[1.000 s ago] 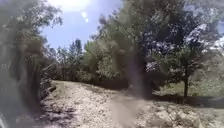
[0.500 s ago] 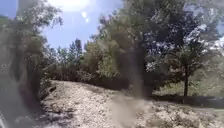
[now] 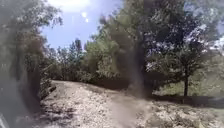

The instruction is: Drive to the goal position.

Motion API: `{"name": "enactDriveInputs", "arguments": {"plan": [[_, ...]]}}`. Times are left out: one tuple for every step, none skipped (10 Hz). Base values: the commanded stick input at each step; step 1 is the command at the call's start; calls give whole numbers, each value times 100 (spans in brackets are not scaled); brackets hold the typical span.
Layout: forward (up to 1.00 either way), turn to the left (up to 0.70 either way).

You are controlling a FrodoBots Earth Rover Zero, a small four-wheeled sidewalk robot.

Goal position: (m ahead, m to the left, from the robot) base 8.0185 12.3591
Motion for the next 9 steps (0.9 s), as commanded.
{"name": "enactDriveInputs", "arguments": {"plan": [[4, 4], [4, 4], [4, 4], [4, 4], [4, 4], [4, 4], [4, 4], [4, 4], [4, 4]]}}
